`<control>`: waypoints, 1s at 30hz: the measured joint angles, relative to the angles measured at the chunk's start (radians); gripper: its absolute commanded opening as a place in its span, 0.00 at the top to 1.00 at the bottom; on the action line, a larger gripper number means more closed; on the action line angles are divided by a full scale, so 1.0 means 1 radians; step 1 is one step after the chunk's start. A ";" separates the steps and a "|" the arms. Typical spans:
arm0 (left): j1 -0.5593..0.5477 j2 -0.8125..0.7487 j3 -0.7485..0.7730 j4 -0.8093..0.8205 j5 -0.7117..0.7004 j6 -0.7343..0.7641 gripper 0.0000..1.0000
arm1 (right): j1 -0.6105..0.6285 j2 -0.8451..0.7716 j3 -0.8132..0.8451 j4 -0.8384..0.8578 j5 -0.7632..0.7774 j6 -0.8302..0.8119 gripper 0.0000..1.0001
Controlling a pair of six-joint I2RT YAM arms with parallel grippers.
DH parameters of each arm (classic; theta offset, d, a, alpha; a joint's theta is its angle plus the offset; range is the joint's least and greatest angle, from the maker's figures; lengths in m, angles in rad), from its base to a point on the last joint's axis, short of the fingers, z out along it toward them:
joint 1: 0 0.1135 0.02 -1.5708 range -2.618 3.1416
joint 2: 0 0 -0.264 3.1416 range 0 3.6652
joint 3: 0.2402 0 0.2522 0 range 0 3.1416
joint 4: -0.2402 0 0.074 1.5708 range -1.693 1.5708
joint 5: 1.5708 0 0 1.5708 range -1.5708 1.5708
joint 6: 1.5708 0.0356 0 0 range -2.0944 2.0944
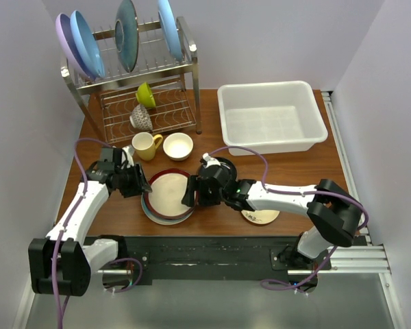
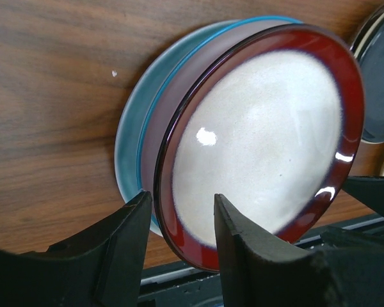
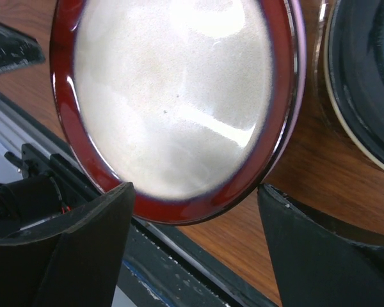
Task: Place the plates into the plastic bin on the countertop
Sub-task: Pick up the plate at the center of the board.
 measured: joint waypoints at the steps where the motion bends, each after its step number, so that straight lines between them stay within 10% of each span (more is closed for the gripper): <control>1: 0.000 0.012 -0.003 0.000 0.004 -0.002 0.52 | -0.002 0.000 0.000 -0.003 0.006 0.000 0.24; 23: 0.000 0.036 -0.011 0.003 0.008 -0.003 0.57 | -0.032 0.030 0.029 -0.089 0.090 -0.011 0.99; 30: 0.000 0.037 -0.011 -0.001 0.010 0.001 0.60 | -0.036 0.031 0.032 -0.090 0.116 -0.006 1.00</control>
